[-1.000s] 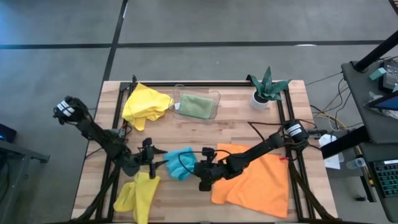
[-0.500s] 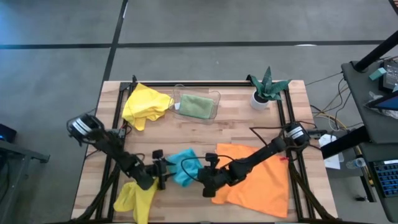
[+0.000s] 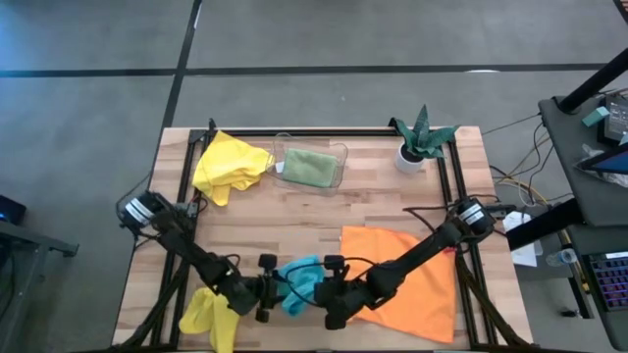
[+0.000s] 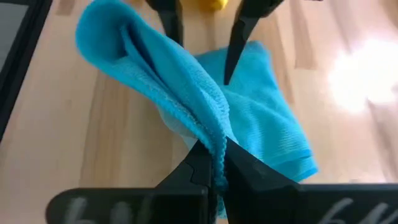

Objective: Fold microfiber towels
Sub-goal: Fold the blue towel

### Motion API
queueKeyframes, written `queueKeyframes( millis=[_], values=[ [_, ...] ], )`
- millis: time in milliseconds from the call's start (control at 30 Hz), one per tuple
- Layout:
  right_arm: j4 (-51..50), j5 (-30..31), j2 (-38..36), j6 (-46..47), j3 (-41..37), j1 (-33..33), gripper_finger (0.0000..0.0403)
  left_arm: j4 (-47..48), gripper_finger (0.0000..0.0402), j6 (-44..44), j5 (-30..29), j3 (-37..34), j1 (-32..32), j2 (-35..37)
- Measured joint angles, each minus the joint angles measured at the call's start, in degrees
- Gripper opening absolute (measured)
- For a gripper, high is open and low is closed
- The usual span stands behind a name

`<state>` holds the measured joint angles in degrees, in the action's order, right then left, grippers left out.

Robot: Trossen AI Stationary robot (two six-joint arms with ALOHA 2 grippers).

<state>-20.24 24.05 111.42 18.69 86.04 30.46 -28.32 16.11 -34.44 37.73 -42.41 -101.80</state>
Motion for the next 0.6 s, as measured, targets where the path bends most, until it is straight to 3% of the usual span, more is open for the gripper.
queueKeyframes(
  millis=[367, 600],
  values=[
    [-3.9, -0.1, 0.0, 1.3, 1.3, -4.7, 0.0009, 20.2, 0.0176, 7.0, -5.4, -1.1, -0.2, 12.2],
    [-3.4, -0.5, 0.1, 1.0, 1.2, -7.1, 0.0009, 21.3, 0.0176, 7.3, -9.6, -1.5, -0.4, 15.9]
  ],
)
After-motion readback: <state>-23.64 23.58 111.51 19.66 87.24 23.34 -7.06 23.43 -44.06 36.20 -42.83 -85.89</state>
